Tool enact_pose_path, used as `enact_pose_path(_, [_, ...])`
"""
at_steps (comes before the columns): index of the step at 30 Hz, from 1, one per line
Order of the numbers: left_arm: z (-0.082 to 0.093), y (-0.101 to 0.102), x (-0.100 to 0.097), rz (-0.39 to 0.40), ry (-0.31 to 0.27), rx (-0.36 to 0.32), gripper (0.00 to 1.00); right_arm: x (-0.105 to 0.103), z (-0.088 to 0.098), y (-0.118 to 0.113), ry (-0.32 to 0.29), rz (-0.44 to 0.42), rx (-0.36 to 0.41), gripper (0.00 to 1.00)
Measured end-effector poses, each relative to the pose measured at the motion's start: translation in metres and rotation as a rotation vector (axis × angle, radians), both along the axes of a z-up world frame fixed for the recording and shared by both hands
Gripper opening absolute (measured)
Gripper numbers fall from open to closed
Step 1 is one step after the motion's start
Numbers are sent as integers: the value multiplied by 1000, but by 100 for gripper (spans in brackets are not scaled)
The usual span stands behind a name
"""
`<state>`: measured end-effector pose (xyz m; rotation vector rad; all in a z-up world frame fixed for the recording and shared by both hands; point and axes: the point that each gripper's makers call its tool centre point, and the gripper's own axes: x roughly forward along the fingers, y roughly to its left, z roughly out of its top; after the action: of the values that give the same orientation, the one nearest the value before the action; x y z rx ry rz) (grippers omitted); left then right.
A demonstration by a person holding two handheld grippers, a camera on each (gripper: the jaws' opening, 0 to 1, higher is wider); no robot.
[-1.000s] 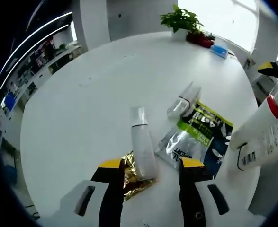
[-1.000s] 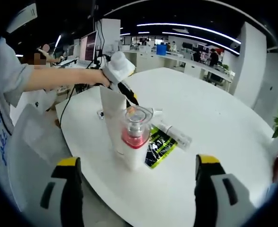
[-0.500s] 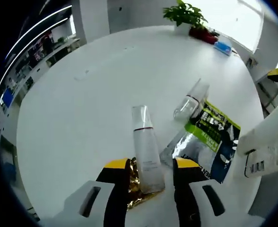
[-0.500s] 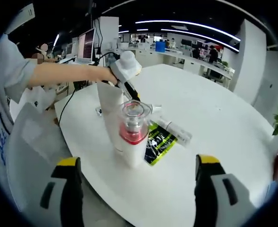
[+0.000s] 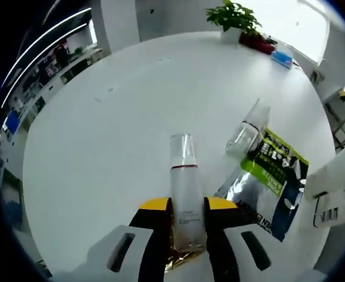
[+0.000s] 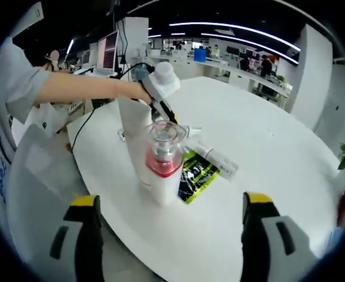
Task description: Arrange the skincare products in the storage area until every visible bottle or jar stands upright without overlapping.
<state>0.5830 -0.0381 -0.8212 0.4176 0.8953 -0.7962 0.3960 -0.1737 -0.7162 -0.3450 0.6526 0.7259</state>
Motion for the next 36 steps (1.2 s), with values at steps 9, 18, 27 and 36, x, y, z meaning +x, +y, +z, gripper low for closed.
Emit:
enact_pose_path(9, [1, 6, 4, 45, -8, -3, 17, 0, 2, 0, -6, 2, -3, 100])
enact_pose_path(18, [10, 14, 2, 82, -9, -29, 16, -5, 1, 3, -7, -2, 6, 100])
enact_pose_path(27, [19, 18, -5, 110, -4, -82, 15, -9, 2, 4, -9, -10, 27, 100])
enact_pose_path(36, [32, 24, -14, 137, -22, -134, 15, -15, -2, 5, -3, -21, 44, 100])
